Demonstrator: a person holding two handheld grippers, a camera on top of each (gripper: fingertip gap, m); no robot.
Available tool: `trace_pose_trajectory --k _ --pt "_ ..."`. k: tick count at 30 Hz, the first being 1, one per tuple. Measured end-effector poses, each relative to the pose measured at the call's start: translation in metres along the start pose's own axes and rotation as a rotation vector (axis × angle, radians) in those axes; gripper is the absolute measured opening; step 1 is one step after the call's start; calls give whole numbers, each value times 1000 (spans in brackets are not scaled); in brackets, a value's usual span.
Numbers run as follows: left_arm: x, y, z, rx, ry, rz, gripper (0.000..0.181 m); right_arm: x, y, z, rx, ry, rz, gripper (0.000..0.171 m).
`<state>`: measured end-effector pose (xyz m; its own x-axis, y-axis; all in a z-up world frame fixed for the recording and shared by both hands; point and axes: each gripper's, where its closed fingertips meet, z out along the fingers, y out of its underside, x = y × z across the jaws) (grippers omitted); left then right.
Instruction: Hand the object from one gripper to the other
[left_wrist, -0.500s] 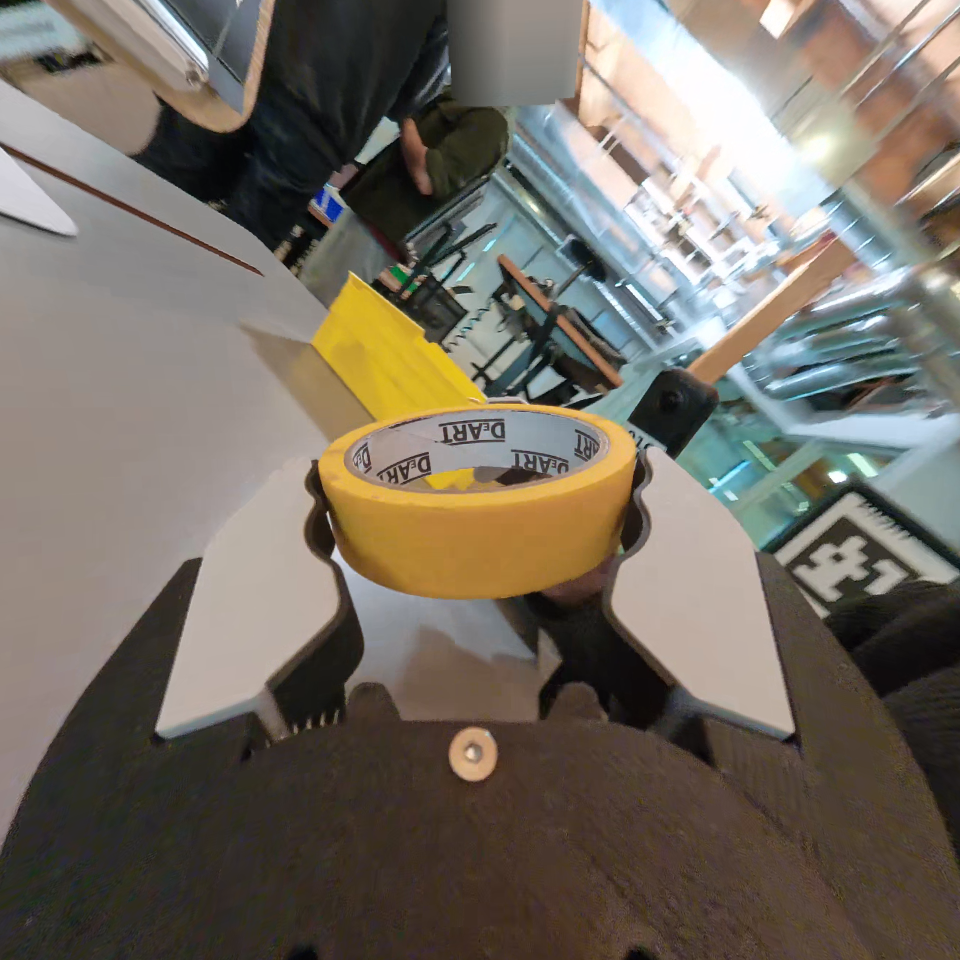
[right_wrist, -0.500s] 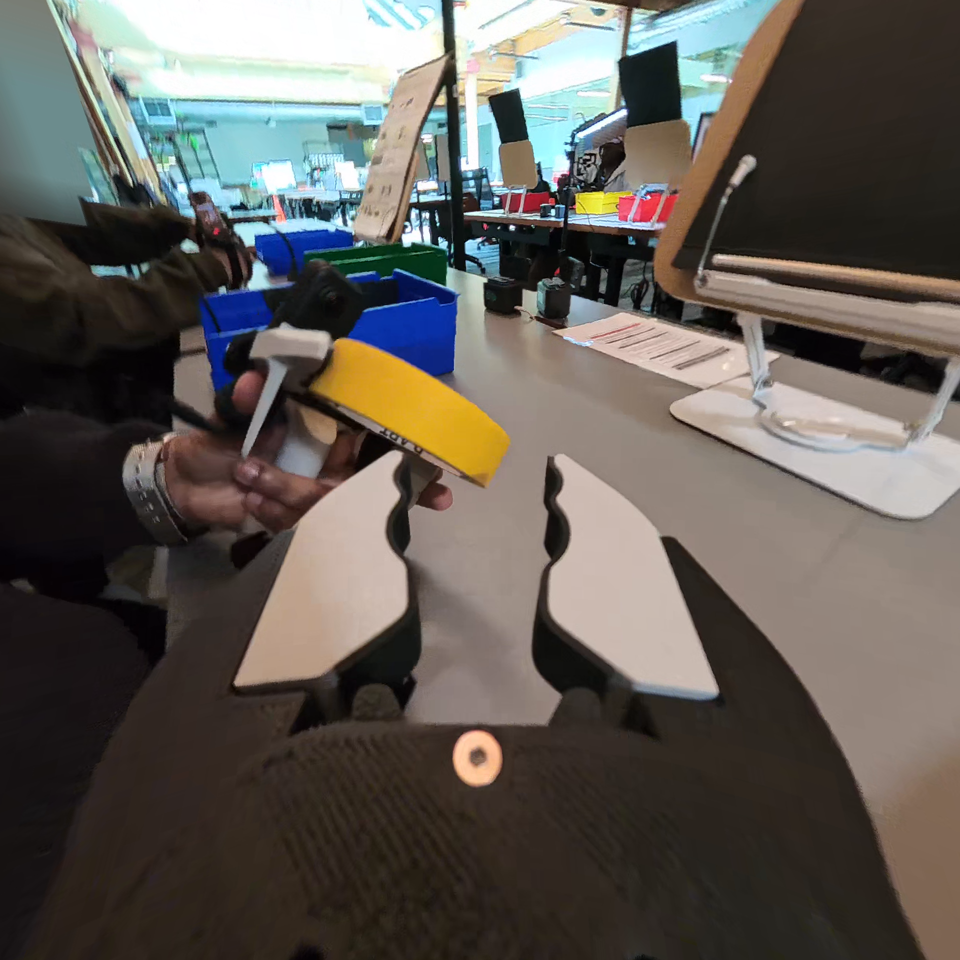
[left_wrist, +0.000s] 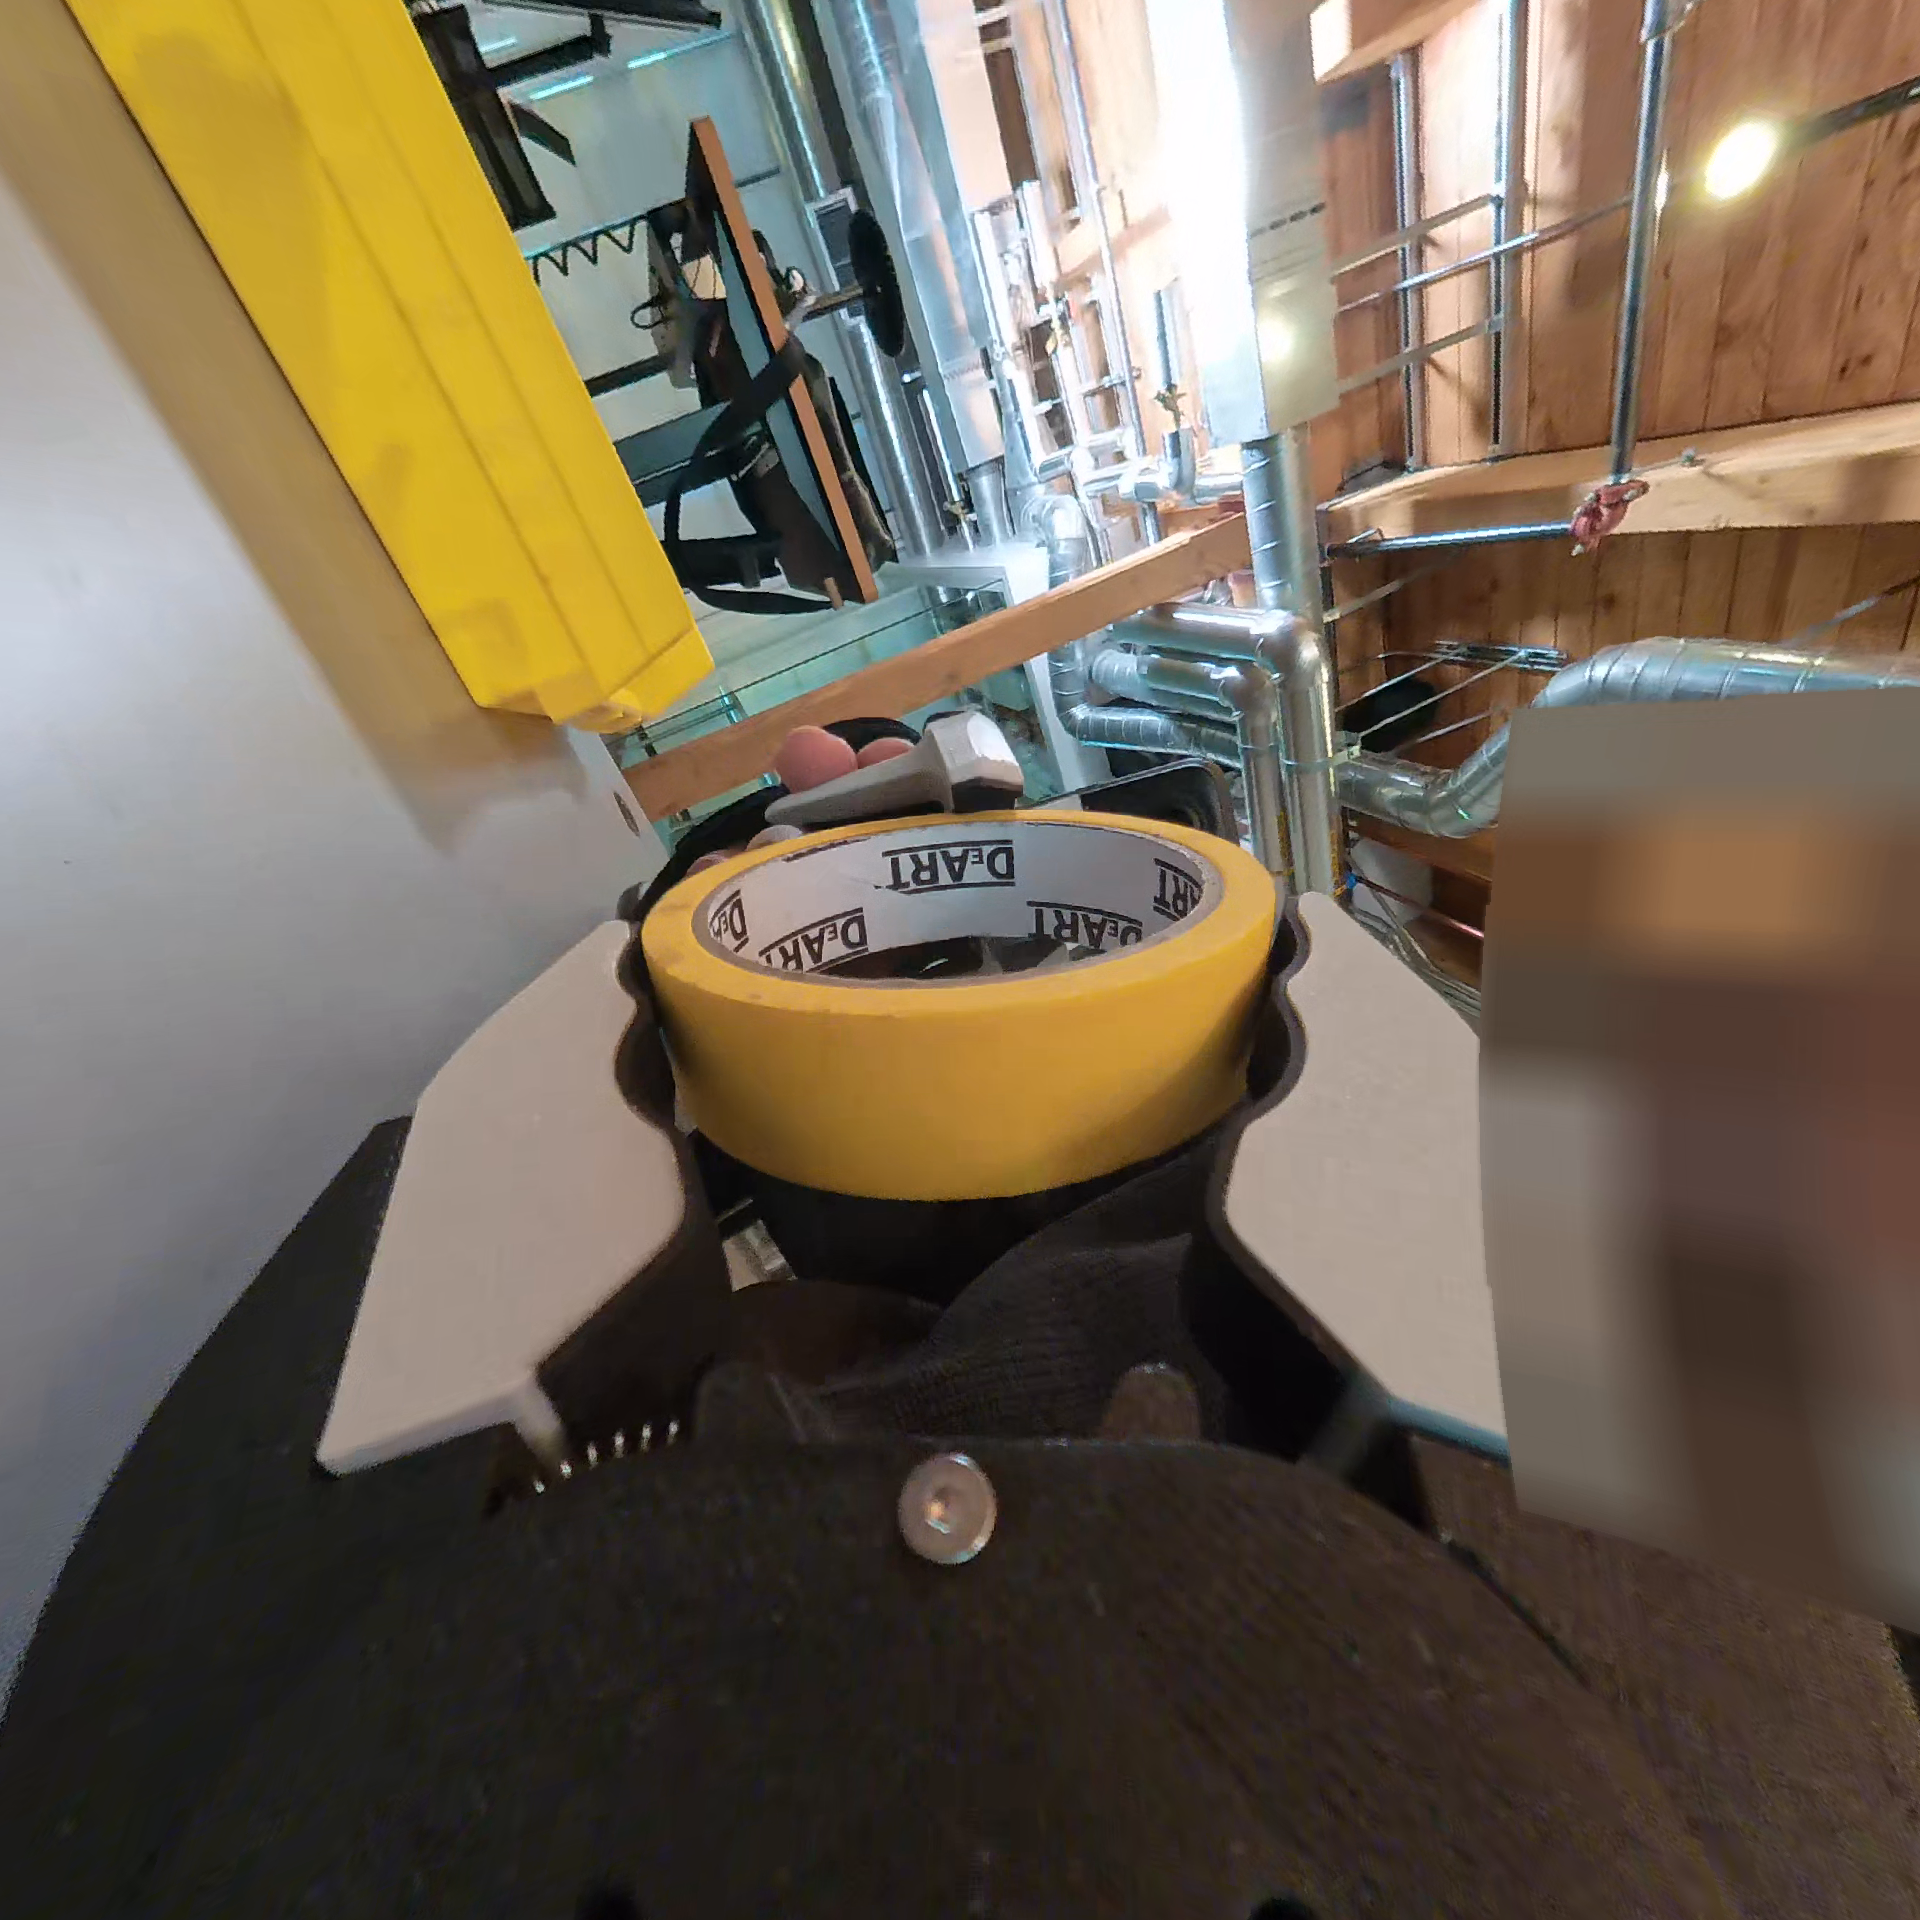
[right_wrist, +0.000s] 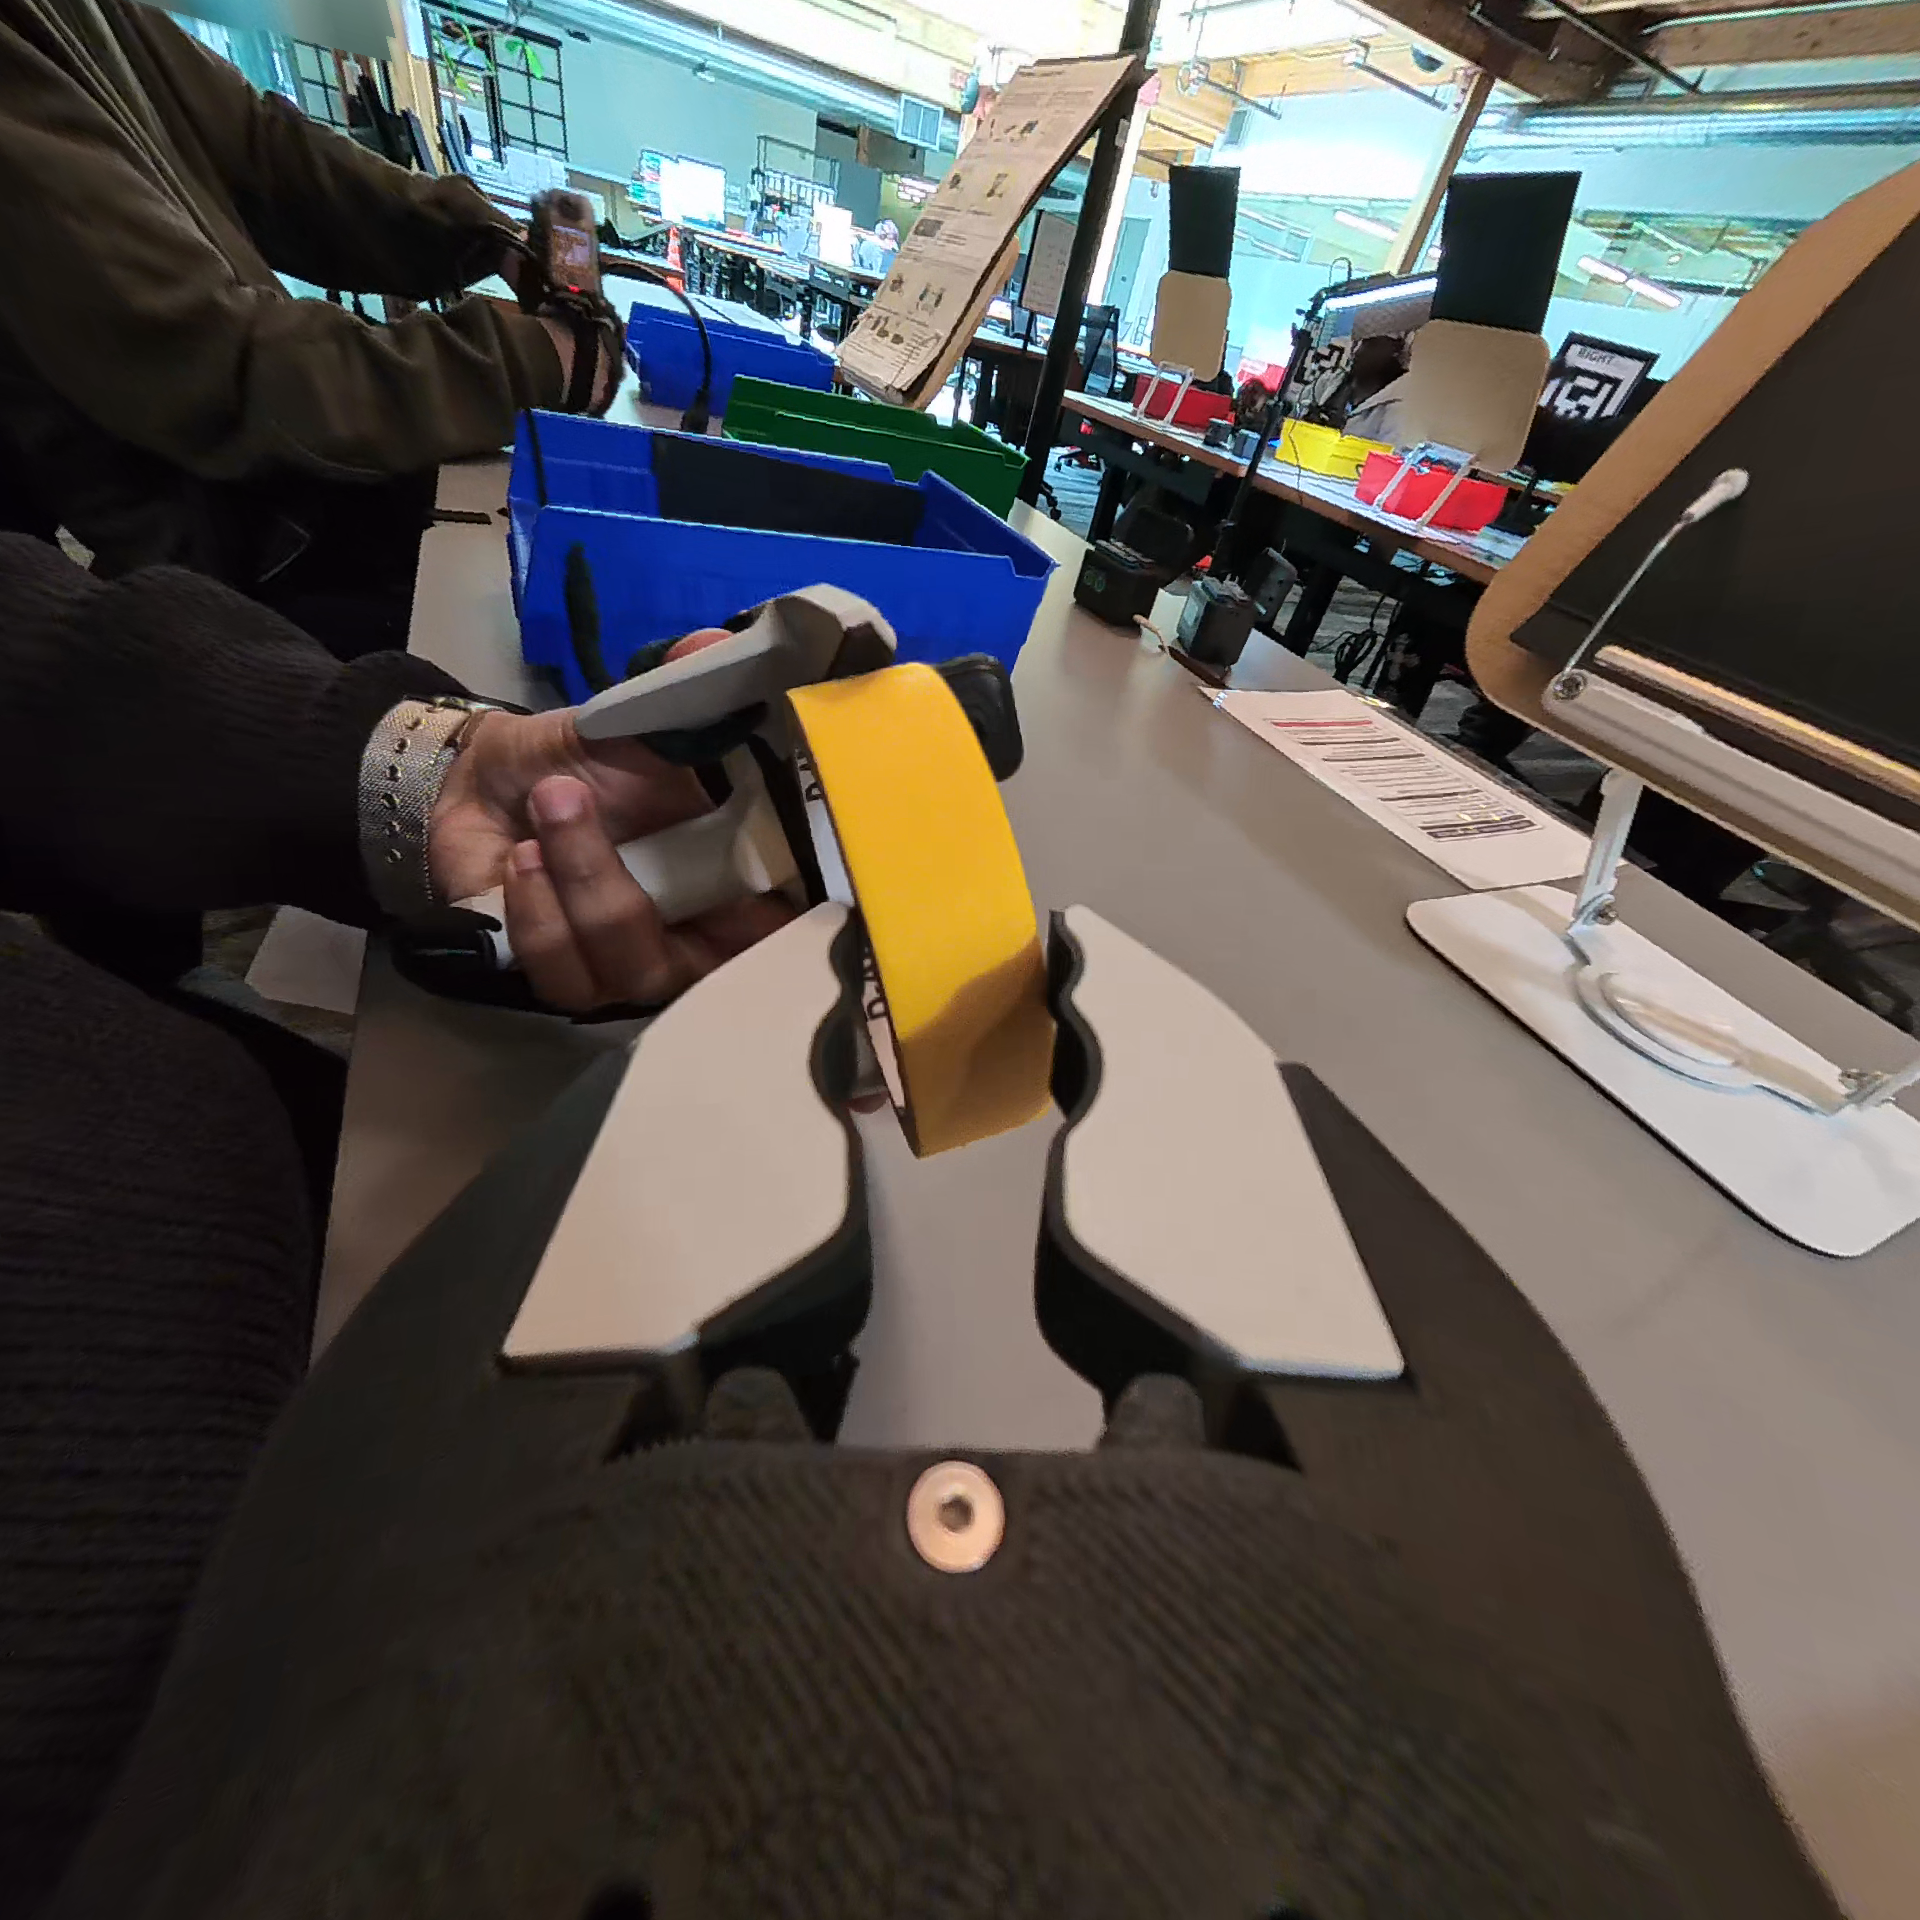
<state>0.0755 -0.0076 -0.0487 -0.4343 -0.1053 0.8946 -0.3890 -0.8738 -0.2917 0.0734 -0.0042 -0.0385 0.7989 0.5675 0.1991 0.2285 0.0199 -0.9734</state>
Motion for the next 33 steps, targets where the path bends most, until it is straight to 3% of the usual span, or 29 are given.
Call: trace_pose_trajectory --k 13,21,27,33 --pt "5 -7 -3 46 -21 117 115 2 -4 1 -12 38 -49 32" --pt "1 -4 0 26 -104 239 126 26 2 -4 -34 115 92 32" --pt "-14 -17 -6 70 -317 471 120 45 11 -9 -21 142 341 31" --pt "-27 -31 -19 73 -646 855 97 64 23 -16 -9 185 548 31"
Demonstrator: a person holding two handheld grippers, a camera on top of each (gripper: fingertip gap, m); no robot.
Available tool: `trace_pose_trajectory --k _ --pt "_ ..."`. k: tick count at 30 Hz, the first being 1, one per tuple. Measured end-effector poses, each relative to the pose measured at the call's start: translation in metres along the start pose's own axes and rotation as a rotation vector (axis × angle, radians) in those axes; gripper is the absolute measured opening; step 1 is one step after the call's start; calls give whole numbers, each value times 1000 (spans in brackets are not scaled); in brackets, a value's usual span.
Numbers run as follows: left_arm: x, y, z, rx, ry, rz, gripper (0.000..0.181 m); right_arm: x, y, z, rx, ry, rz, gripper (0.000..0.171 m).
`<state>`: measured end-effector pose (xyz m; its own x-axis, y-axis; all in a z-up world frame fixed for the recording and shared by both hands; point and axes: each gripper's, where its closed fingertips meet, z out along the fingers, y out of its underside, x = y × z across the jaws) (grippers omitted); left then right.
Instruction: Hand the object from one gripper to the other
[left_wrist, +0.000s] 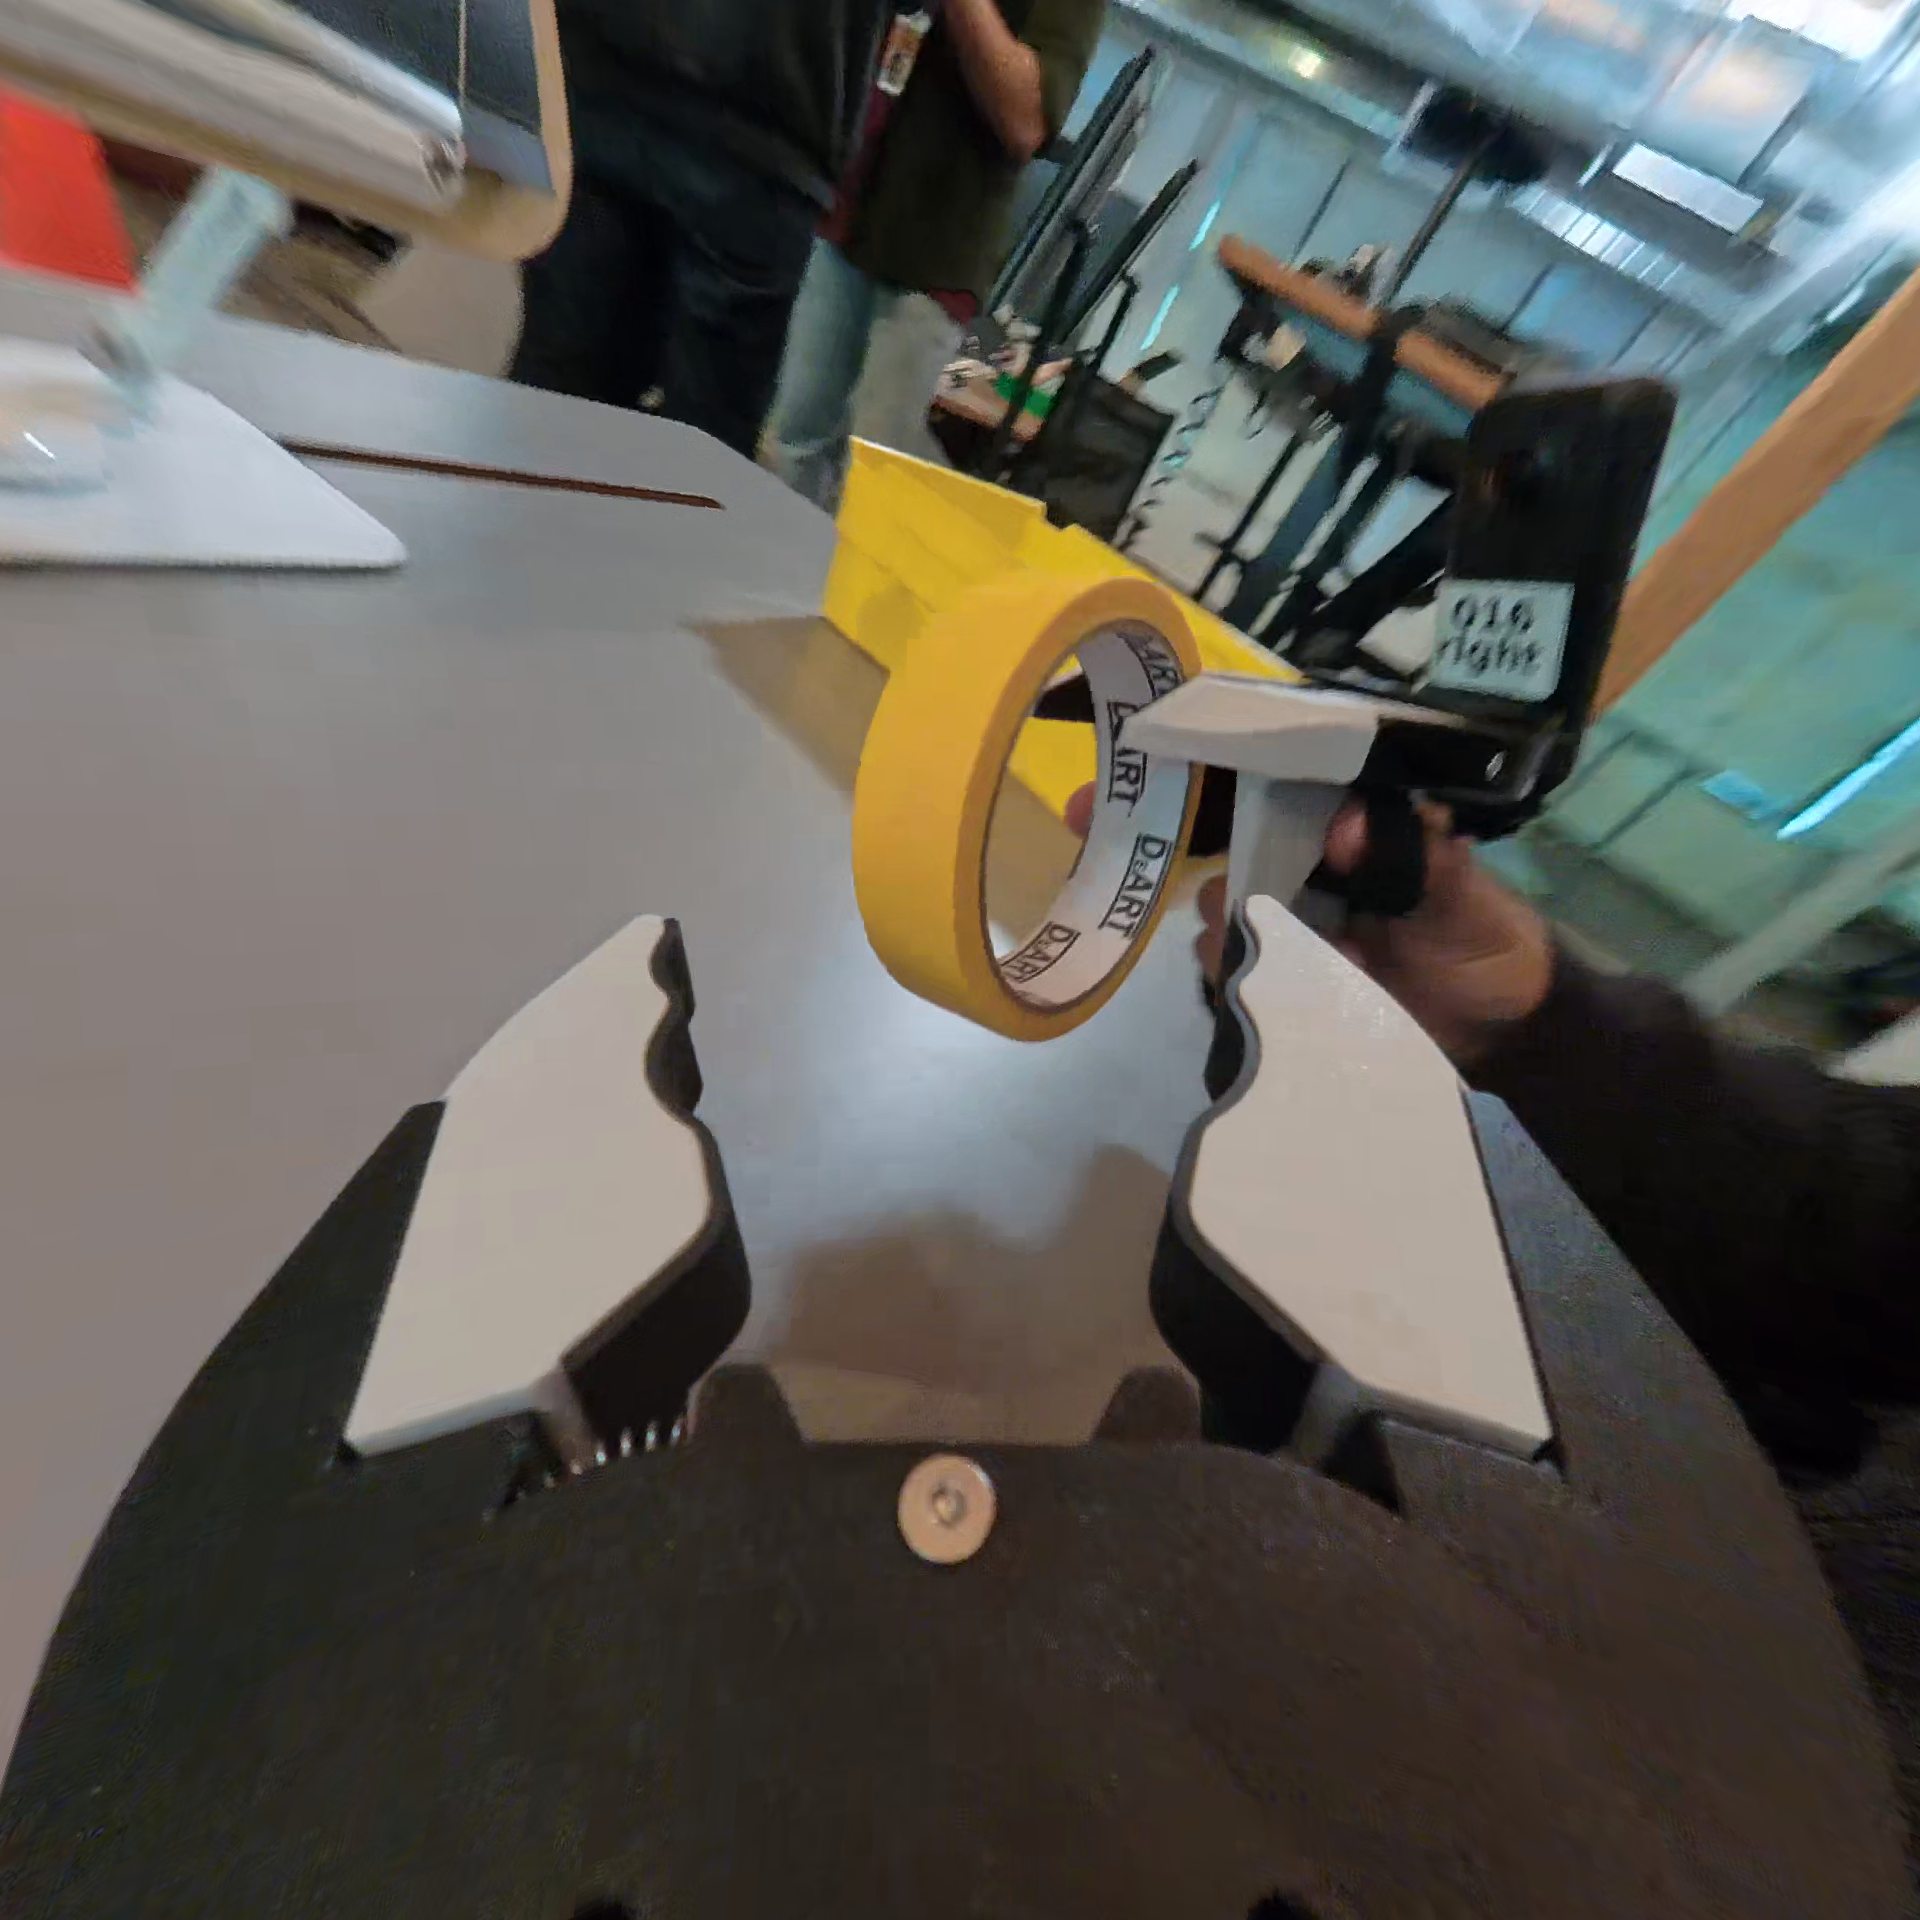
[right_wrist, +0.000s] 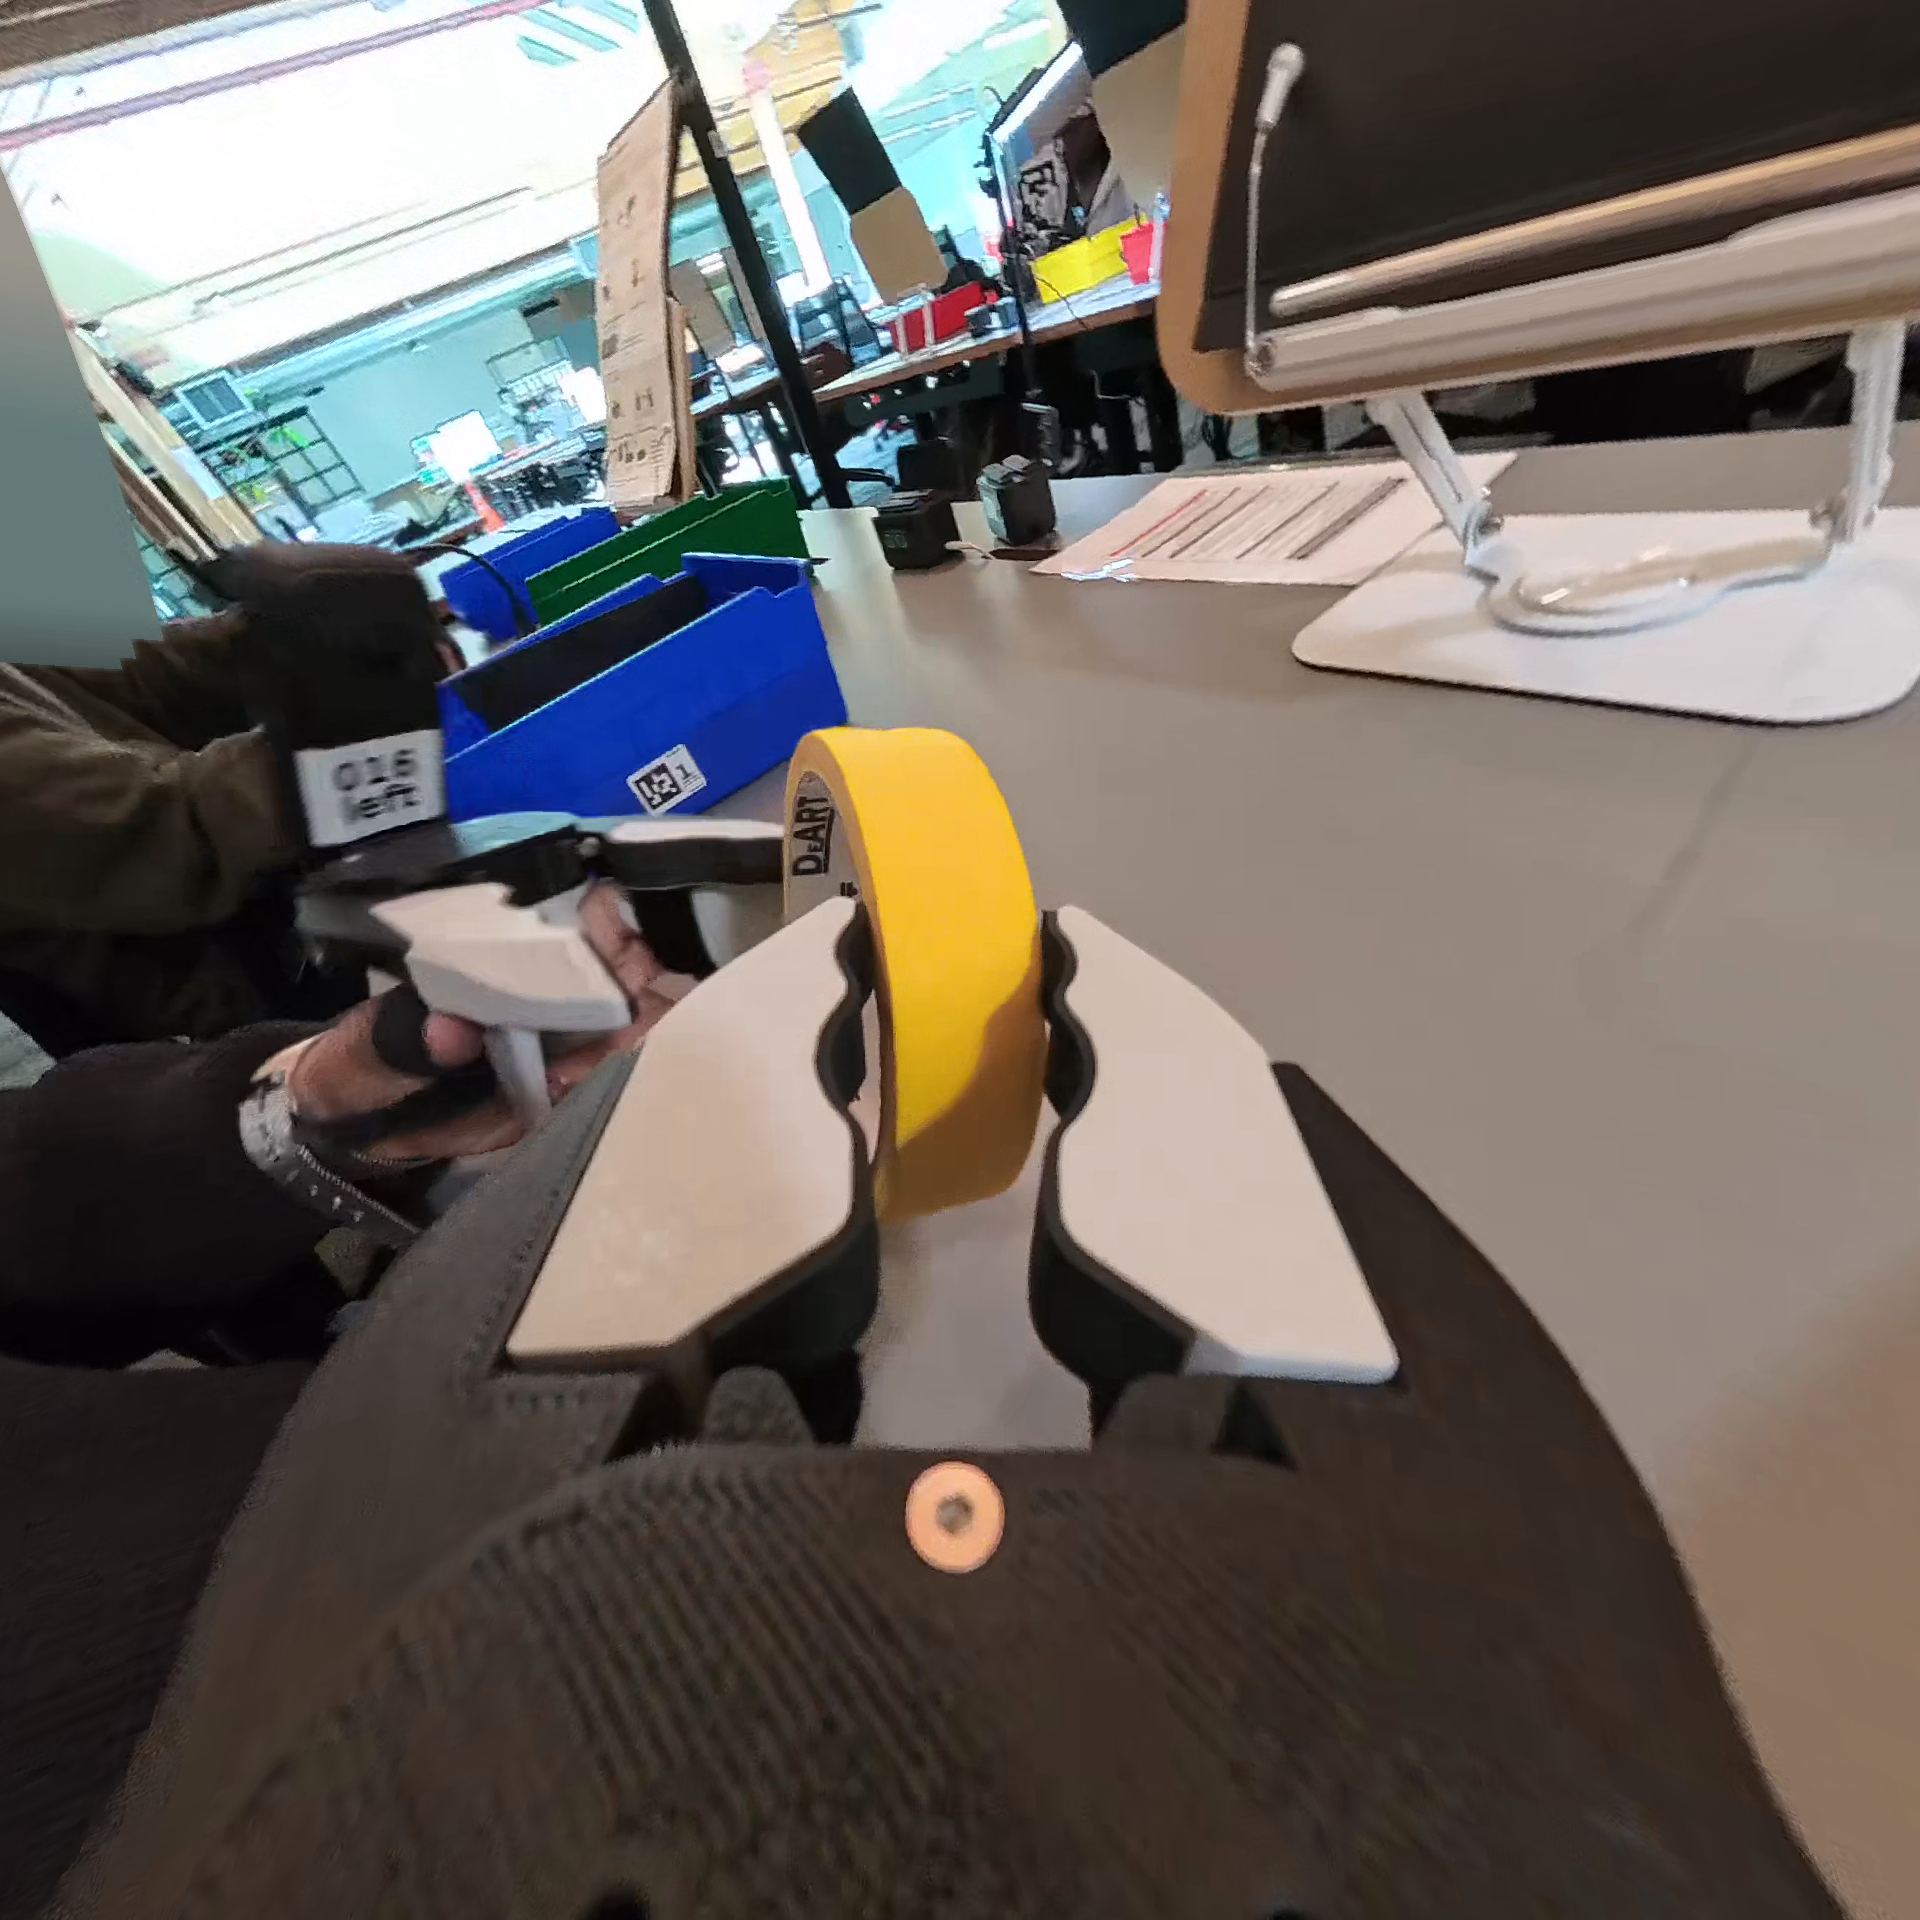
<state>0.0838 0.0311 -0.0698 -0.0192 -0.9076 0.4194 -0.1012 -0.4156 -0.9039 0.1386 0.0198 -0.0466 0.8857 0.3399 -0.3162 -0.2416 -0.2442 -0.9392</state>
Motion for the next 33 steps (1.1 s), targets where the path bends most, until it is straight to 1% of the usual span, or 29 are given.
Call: trace_pose_trajectory --k 3,7,9,11,13,15,16,19,21,23,26,28,33 --pt "0 2 1 -24 -116 255 93 9 4 0 -19 37 34 31" --pt "15 -2 -1 14 -234 676 68 13 8 1 -41 58 76 31" --pt "26 2 0 16 -242 826 58 12 10 2 -48 51 109 32" --pt "31 15 6 -35 -217 884 59 10 12 4 -60 49 137 32" --pt "30 25 10 -86 -213 935 53 10 15 5 -77 54 148 32" --pt "28 29 12 -113 -233 1030 47 8 18 6 -95 53 152 32" --pt "26 29 12 -115 -254 1083 41 7 19 7 -104 51 155 31" --pt "24 42 16 -192 -255 1178 44 4 24 9 -133 41 181 32" --pt "25 53 19 -240 -243 1250 42 1 27 10 -149 31 201 31" --pt "26 59 21 -271 -252 1338 35 -1 29 11 -163 27 197 31" --pt "22 58 22 -294 -311 1424 26 -5 32 13 -184 25 170 32" --pt "21 60 22 -309 -322 1455 24 -8 33 14 -191 36 131 32" --pt "20 66 23 -341 -303 1458 15 -13 34 15 -202 37 70 32"
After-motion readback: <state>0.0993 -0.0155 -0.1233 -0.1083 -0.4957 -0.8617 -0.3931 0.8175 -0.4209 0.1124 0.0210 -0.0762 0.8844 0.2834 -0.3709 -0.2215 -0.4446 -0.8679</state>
